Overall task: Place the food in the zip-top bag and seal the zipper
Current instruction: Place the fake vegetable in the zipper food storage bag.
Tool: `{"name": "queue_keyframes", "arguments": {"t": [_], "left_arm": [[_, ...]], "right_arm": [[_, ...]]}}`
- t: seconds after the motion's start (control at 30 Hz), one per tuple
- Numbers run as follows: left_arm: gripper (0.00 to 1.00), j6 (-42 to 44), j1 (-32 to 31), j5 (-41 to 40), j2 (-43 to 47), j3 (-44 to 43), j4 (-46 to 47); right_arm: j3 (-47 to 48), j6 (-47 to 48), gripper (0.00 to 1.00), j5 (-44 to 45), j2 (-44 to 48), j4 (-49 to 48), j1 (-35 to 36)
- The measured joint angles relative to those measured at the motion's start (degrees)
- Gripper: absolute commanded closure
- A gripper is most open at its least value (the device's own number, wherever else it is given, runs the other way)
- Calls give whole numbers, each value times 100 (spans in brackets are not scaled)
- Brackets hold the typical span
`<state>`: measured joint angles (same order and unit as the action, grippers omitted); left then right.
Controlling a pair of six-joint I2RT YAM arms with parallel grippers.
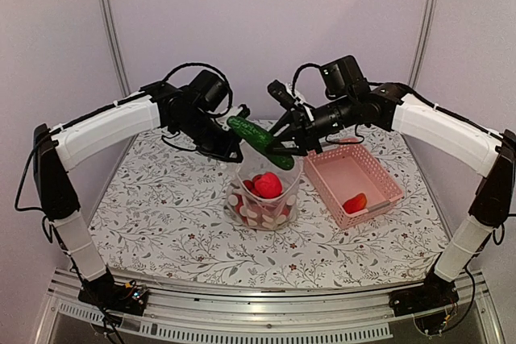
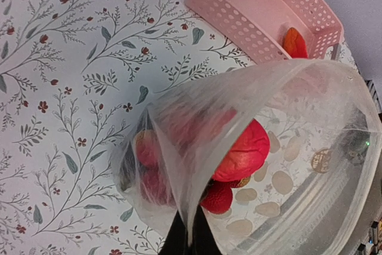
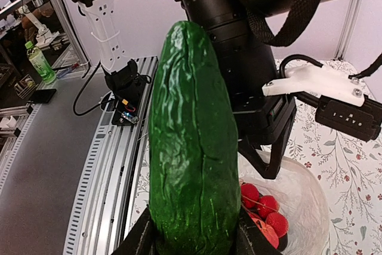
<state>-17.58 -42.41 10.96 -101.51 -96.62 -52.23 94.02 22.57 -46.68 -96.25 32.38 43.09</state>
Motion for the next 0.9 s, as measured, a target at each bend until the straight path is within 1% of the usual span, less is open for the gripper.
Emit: {"name": "queue_keyframes", "arguments": {"t": [0.27,0.6,0.73,0.9], "left_arm": [[100,7,7,15,0,4,0],[100,44,105,-9,2,26,0],[100,46,125,-11,2,35,0],[100,44,192,0,11,61,4]], "right_arm": [[-343,11,79,201,-201,-26,79],[-372,83,79,658,-247,162,81],[-326,85,79,909,-308,420,85],[-55,85,80,1259,-640,822,90]]}}
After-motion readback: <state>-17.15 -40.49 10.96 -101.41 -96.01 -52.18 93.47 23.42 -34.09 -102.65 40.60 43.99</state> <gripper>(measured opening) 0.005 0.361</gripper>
